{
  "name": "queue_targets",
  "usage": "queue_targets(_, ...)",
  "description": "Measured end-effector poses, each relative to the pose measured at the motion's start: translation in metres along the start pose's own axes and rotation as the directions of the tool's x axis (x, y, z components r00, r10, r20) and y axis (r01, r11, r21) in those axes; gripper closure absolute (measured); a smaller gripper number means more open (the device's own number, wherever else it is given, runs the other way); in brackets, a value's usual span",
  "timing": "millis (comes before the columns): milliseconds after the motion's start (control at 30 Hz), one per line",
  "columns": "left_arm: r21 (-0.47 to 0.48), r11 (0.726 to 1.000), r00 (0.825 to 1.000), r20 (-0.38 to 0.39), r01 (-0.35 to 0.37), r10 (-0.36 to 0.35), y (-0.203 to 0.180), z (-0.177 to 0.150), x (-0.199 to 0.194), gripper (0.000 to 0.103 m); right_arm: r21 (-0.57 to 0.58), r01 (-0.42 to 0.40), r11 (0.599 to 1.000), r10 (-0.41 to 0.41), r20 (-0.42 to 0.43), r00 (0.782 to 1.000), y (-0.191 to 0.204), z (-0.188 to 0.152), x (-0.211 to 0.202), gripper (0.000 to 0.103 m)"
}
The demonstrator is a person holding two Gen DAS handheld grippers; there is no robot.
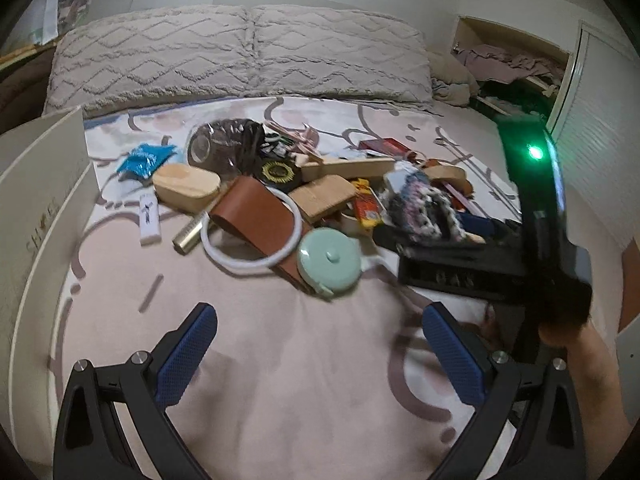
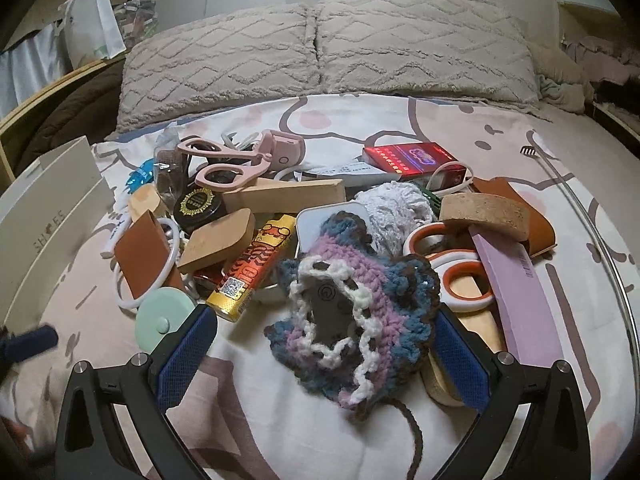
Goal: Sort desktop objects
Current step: 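Move both grippers over the pile of items on the bed, then close the right gripper on the crocheted pouch while the left gripper approaches the mint tape measure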
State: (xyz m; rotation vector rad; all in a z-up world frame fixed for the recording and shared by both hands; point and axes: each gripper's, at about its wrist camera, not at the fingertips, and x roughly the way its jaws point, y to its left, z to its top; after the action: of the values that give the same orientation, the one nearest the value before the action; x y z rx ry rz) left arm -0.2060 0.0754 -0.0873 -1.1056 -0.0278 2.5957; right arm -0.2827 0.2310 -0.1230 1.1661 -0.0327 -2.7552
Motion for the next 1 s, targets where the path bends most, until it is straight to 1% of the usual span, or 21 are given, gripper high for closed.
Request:
queue_targets(67, 0.023, 0.999, 1.000, -0.002, -0.028, 0.028, 0.001, 0.004, 0.004, 0.000, -0.013, 0.020, 1.000, -0.020, 0.012, 1.000, 0.003, -0.003, 0.000, 0.000)
queue_targets(133, 0.037, 0.999, 0.999, -0.003, -0.036, 0.036, 0.003, 0.007, 0.007, 0.000, -0.020, 0.029, 0.999, -0.029, 0.026, 0.999, 0.004, -0.005, -0.001, 0.000)
queue_targets(233, 0.050, 0.998, 0.999, -0.001, -0.037, 0.037, 0.008, 0.006, 0.007, 0.000, -0.007, 0.013, 1.000, -0.013, 0.045, 0.999, 0.000, -0.006, -0.003, 0.002)
queue_targets(300, 0.055, 0.998, 0.999, 0.011, -0.041, 0.040, 0.009, 0.004, 0.006, 0.000, 0.015, -0.001, 1.000, 0.000, 0.065, 0.998, -0.005, -0.006, -0.007, 0.012)
queue_targets(333, 0.055, 0.997, 0.999, 0.007, -0.049, 0.049, 0.011, 0.003, 0.006, 0.000, 0.025, -0.012, 1.000, 0.010, 0.074, 0.997, -0.007, -0.007, -0.008, 0.015)
queue_targets(367, 0.052, 0.997, 0.998, -0.004, -0.059, 0.059, 0.012, 0.003, 0.008, 0.000, 0.033, -0.021, 0.999, 0.018, 0.081, 0.997, -0.009, -0.007, -0.009, 0.021)
queue_targets(400, 0.046, 0.997, 0.998, -0.011, -0.059, 0.060, 0.013, 0.003, 0.009, 0.000, 0.038, -0.028, 0.999, 0.025, 0.085, 0.996, -0.010, -0.007, -0.010, 0.030)
queue_targets(433, 0.037, 0.998, 0.998, -0.017, -0.052, 0.053, 0.015, 0.003, 0.010, 0.000, 0.044, -0.038, 0.998, 0.034, 0.079, 0.996, -0.010, -0.007, -0.009, 0.035)
queue_targets(467, 0.028, 0.999, 0.999, -0.022, -0.043, 0.044, 0.016, 0.004, 0.011, 0.000, 0.051, -0.041, 0.998, 0.038, 0.069, 0.997, -0.011, -0.008, -0.006, 0.043)
queue_targets(500, 0.024, 0.999, 0.999, -0.024, -0.035, 0.036, 0.017, 0.005, 0.011, 0.000, 0.061, -0.039, 0.997, 0.035, 0.059, 0.998, -0.013, -0.008, -0.004, 0.049)
queue_targets(633, 0.061, 0.998, 1.000, -0.016, -0.021, 0.022, 0.010, 0.007, 0.015, 0.000, 0.091, -0.072, 0.993, 0.066, 0.061, 0.996, -0.017, -0.009, -0.004, 0.052)
queue_targets(700, 0.088, 0.996, 1.000, -0.017, -0.015, 0.016, 0.005, 0.009, 0.018, 0.000, 0.099, -0.083, 0.992, 0.077, 0.064, 0.995, -0.018, -0.009, -0.005, 0.058)
queue_targets(767, 0.122, 0.992, 1.000, -0.013, -0.007, 0.008, -0.001, 0.011, 0.022, 0.000, 0.106, -0.089, 0.990, 0.082, 0.068, 0.994, -0.020, -0.010, -0.006, 0.062)
queue_targets(800, 0.136, 0.991, 1.000, -0.010, -0.004, 0.005, -0.003, 0.012, 0.024, 0.000, 0.111, -0.094, 0.989, 0.087, 0.070, 0.994, -0.020, -0.010, -0.007, 0.068)
queue_targets(867, 0.168, 0.986, 1.000, -0.007, 0.007, -0.006, -0.009, 0.014, 0.029, 0.005, 0.127, -0.105, 0.986, 0.096, 0.071, 0.993, -0.023, -0.011, -0.008, 0.074)
queue_targets(900, 0.180, 0.984, 1.000, -0.010, 0.012, -0.010, -0.011, 0.016, 0.031, 0.009, 0.138, -0.117, 0.984, 0.108, 0.071, 0.992, -0.025, -0.012, -0.009, 0.076)
queue_targets(1000, 0.205, 0.978, 0.999, -0.026, 0.033, -0.028, -0.016, 0.019, 0.042, 0.016, 0.164, -0.163, 0.973, 0.154, 0.068, 0.986, -0.030, -0.016, -0.012, 0.081)
